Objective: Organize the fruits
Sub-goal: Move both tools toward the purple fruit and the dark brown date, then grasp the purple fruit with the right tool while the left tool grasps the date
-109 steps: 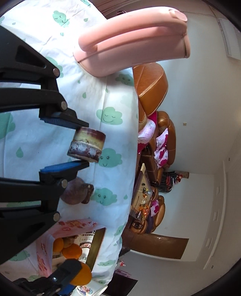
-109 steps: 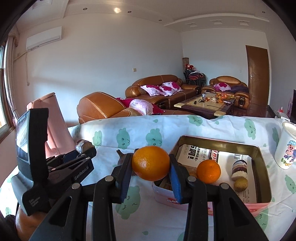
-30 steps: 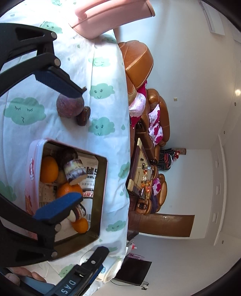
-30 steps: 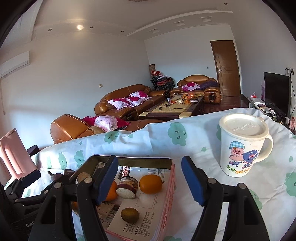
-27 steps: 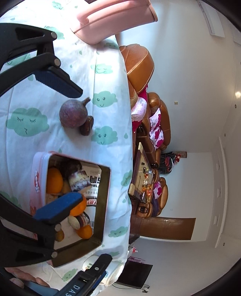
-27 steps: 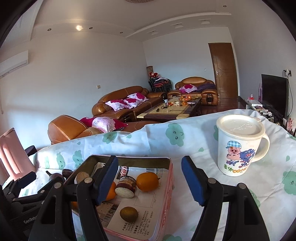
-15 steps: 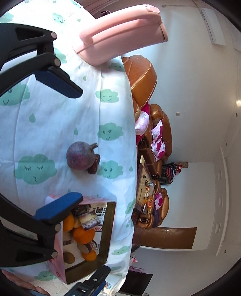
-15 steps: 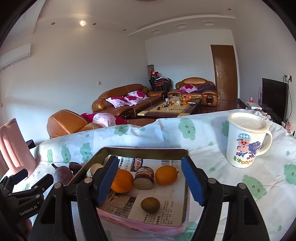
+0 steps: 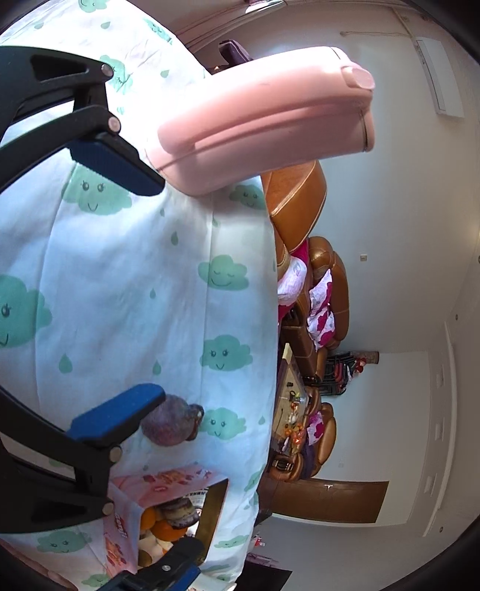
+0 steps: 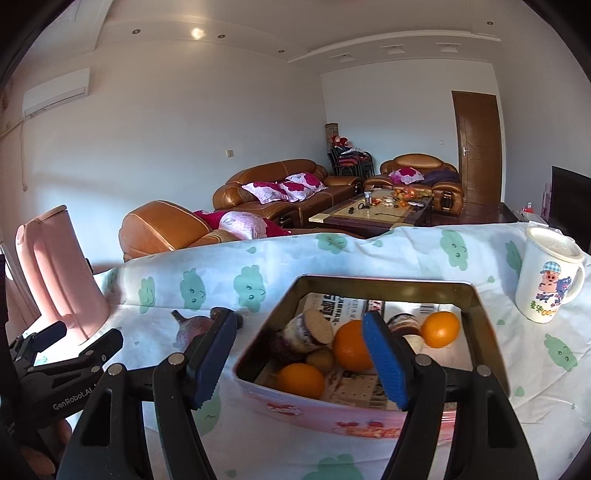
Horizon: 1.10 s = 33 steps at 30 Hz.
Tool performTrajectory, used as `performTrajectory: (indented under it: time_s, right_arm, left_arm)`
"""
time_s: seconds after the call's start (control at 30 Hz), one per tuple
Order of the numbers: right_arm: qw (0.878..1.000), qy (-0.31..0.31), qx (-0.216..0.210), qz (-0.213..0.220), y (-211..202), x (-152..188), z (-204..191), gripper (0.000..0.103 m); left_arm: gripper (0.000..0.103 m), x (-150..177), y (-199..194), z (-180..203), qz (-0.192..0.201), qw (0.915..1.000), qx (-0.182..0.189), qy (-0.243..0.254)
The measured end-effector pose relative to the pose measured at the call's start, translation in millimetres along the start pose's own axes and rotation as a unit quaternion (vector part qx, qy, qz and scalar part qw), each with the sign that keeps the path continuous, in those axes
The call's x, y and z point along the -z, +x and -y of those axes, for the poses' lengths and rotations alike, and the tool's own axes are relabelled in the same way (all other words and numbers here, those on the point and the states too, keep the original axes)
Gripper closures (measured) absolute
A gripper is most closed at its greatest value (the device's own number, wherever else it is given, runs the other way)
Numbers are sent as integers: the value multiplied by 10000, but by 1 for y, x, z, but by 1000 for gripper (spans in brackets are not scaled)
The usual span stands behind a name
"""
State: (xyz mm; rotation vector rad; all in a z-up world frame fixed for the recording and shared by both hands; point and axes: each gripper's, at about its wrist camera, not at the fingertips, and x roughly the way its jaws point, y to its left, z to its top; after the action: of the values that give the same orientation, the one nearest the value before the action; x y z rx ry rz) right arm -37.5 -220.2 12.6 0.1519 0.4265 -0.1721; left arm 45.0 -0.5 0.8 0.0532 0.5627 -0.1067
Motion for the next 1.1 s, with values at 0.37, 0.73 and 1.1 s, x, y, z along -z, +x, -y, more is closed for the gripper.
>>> performTrajectory:
  time_s: [0.37, 0.73, 1.1]
  right_arm:
    - [9952, -772, -410, -433, 38, 2, -76, 31]
    - [9724, -1357, -251, -1884, 112, 11, -110, 31]
    - [9673, -1569, 136, -1989, 111, 15, -96, 51]
  left_arm:
    - [0, -1, 16, -36, -297, 9990, -299, -173]
    - [0, 0, 19, -46, -457, 9974, -484, -276]
    - [0, 1, 18, -43, -423, 9977, -463, -238]
